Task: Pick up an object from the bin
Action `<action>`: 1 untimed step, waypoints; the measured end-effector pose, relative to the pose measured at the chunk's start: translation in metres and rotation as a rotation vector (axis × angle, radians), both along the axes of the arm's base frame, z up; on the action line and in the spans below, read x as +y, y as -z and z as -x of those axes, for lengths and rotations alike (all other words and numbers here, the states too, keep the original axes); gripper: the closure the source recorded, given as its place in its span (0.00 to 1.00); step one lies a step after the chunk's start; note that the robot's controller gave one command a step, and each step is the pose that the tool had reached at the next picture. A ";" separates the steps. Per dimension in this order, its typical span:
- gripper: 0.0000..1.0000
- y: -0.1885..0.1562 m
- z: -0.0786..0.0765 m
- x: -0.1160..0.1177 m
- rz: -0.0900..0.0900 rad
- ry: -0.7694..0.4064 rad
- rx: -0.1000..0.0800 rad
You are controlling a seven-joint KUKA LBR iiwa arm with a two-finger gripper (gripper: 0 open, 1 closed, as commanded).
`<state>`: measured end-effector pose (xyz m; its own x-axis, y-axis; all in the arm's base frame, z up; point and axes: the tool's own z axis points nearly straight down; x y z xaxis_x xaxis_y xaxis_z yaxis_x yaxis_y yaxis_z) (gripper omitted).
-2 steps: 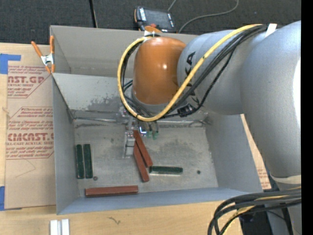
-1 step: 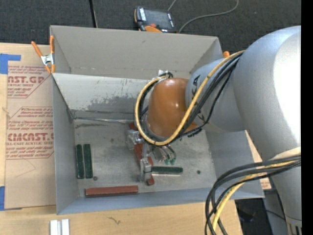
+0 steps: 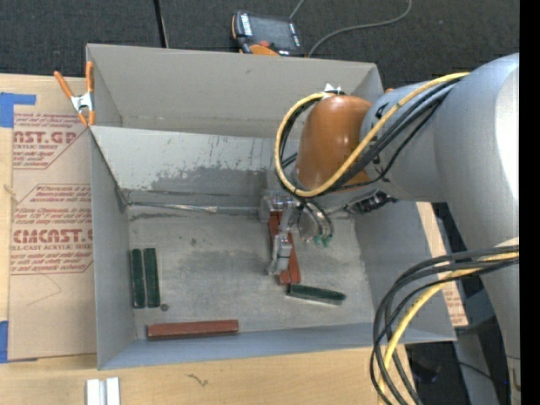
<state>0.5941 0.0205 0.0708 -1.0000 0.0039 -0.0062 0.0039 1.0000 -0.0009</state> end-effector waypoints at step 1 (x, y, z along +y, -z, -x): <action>0.00 -0.047 0.082 -0.052 0.002 0.015 0.008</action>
Offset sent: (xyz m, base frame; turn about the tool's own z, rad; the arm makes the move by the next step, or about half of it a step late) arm -0.0800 -0.0491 0.0456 0.0099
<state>0.5121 -0.0319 0.1179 -0.9998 0.0187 0.0016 0.0187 0.9998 -0.0026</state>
